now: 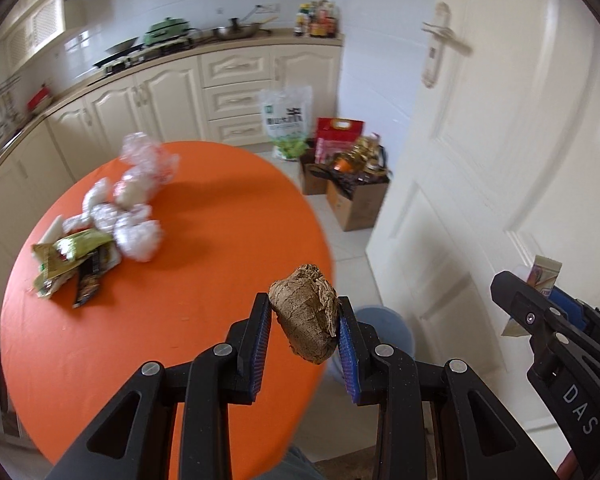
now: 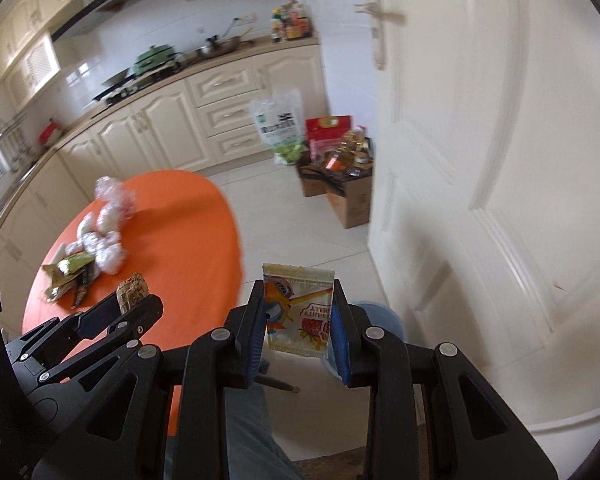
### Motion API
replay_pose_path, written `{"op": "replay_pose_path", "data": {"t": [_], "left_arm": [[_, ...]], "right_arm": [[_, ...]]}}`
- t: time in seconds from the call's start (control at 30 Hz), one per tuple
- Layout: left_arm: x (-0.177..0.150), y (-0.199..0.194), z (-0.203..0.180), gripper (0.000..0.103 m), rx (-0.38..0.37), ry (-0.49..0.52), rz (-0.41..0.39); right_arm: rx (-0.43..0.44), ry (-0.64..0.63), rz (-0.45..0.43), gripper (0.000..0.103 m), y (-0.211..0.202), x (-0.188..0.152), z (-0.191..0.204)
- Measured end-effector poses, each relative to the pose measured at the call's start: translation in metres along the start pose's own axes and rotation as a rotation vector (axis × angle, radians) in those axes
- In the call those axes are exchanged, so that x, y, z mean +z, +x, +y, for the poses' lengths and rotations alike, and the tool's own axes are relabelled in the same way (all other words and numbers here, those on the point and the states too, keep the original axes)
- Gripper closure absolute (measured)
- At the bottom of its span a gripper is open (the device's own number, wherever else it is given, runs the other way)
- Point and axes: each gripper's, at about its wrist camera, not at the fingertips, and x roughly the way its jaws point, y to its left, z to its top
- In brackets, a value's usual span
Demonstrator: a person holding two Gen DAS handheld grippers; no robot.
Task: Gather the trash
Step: 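Carry the packet and ginger root to the blue bin and release both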
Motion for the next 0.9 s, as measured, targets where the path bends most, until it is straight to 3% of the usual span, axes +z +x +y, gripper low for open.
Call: {"op": "replay_pose_path", "data": {"t": [0.27,0.47,0.9], "left_arm": [[0.008,0.045,-0.075,0.075,-0.092,0.123,0.09],[0.017,0.081,-0.112,0.075,-0.119,0.201,0.132],[0.042,0.178,-0.152,0.073,-0.117,0.307,0.23]], "right_arm": [[-0.125,0.143,0.024,0.074,0.006,-0.006,-0.081],[-0.201,0.219,0.066,0.074,0.025,-0.011,-0.127],[-0.244,0.28,0.174,0.074,0.077,-0.014,-0.154]]}}
